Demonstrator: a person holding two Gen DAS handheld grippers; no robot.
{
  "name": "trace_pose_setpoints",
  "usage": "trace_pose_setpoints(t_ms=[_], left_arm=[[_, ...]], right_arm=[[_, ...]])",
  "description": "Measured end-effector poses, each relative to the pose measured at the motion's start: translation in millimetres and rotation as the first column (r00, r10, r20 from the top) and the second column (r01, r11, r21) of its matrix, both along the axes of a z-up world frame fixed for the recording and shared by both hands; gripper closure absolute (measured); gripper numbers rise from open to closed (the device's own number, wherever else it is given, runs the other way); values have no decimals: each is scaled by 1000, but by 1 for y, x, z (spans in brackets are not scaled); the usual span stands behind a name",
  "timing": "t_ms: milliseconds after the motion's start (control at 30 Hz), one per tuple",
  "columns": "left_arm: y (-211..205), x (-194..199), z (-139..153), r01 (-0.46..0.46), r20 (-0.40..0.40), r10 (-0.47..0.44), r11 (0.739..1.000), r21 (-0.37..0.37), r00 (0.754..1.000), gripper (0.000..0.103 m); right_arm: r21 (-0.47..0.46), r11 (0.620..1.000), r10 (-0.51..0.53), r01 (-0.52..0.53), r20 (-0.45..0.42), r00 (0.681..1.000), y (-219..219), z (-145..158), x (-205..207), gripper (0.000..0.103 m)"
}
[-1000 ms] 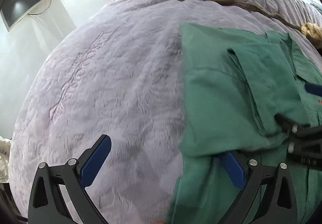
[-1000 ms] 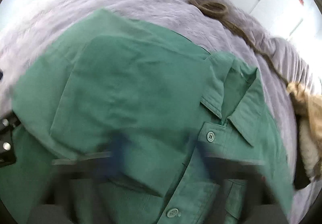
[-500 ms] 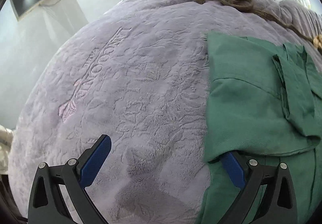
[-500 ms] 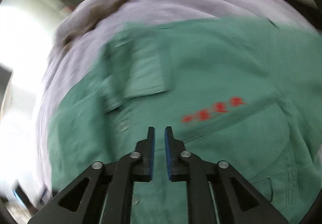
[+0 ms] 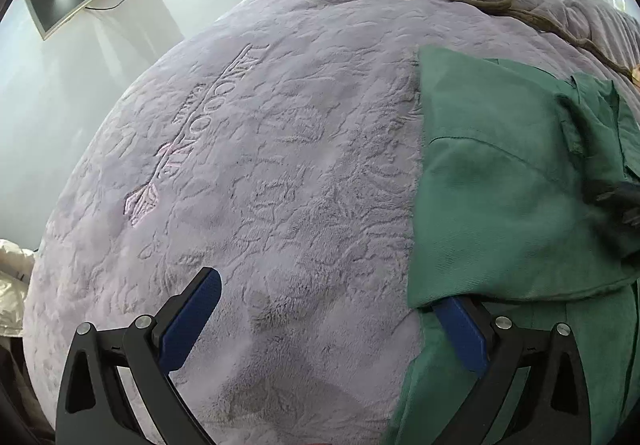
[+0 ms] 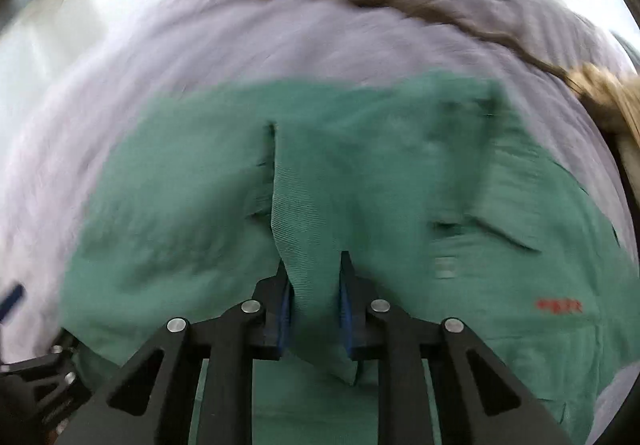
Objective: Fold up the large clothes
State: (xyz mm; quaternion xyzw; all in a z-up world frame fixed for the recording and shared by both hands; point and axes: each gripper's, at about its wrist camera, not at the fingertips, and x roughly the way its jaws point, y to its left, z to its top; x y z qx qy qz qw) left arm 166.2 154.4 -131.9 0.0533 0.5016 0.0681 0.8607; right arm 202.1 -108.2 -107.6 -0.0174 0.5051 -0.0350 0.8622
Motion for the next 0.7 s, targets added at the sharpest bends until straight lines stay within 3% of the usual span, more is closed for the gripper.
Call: trace_pose_setpoints(t_ms=[133,200,267,300,333,367,400,533,633,700], left_arm=[[3,2,-2,7,-3,-7,1000,-12,1000,0],[3,3,-2,15,1,-15,1000,-11,1000,0],[4,4,-4,24,-6,-25,1000,-18,1000,0],[5,5,-5,27,-14,-27,999,-23,1000,0],[7,6,-4,31,-24,-32,999,-34,999,0],[9,6,-3,37,-36,-39,998,-48,999,0],[11,6,-1,48,-54,-52,996,-69,997,0],[23,-4,18,115,-113,-136,978,-176,984,0],[23,1,39,153,-84,-175,963,-221,981,0],[17,19,45,159,-63,-178,961,-226,982,0]], right_arm=[[161,981,-121,107,79,990,-91,33,-30,81],[286,934,-233,215,33,972,-145,25,-40,68],[409,833,-382,371,-60,922,-197,8,-55,64],[526,716,-470,458,-121,874,-232,-7,-75,63],[580,670,-488,463,-126,864,-243,-10,-80,62],[580,670,-488,463,-126,864,-243,-10,-80,52],[628,629,-494,457,-131,860,-245,-9,-94,38],[648,639,-445,415,-128,886,-232,-3,-104,32],[656,648,-389,386,-151,909,-214,-7,-102,32],[639,660,-387,395,-162,908,-207,-15,-99,31]])
